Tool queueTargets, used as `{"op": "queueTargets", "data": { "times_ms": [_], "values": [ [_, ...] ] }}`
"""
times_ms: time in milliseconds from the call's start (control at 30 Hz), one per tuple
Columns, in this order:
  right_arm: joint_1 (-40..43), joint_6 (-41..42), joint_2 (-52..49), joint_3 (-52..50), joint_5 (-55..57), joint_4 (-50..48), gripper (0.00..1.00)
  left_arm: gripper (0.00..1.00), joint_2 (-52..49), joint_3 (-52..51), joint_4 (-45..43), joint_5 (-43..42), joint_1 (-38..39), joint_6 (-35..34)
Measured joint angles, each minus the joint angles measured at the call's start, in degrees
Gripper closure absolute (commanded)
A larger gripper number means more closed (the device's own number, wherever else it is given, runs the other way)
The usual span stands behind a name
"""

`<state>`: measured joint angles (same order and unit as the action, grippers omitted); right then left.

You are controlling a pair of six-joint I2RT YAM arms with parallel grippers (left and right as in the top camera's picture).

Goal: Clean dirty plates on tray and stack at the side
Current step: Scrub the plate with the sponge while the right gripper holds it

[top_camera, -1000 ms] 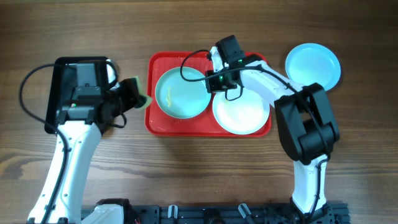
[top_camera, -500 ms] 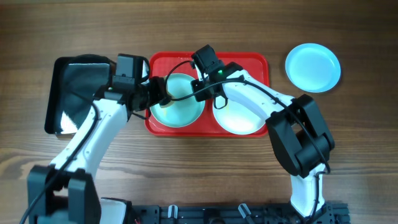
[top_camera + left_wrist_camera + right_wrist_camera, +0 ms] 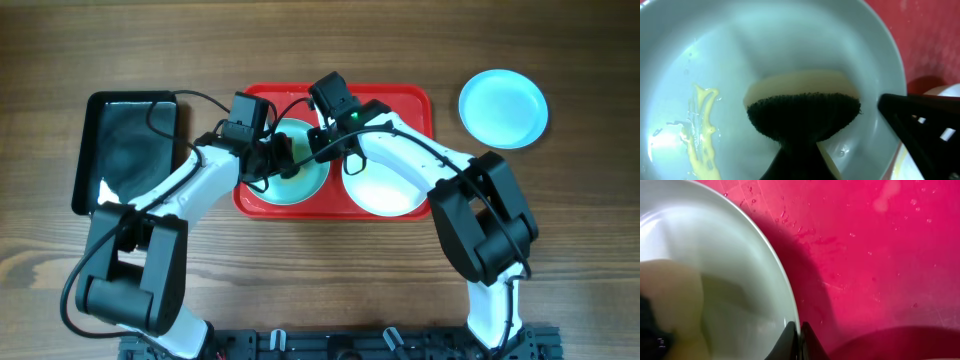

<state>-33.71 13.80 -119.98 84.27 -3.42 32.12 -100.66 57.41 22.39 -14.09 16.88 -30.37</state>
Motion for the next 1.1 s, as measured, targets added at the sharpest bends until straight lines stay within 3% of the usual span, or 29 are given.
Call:
{"op": "queueTargets", "data": {
  "times_ms": [333, 1100],
  "values": [
    [3.19, 0.04, -1.79, 0.0, -5.46, -1.03, 0.96, 0.96, -0.83, 0.0, -0.46, 0.17, 0.0, 0.0],
    [3.28, 0.0, -2.23, 0.0, -5.53, -1.92, 0.96, 0.96, -4.52, 0.74, -2.69, 1.7, 0.0, -0.15]
  ]
}}
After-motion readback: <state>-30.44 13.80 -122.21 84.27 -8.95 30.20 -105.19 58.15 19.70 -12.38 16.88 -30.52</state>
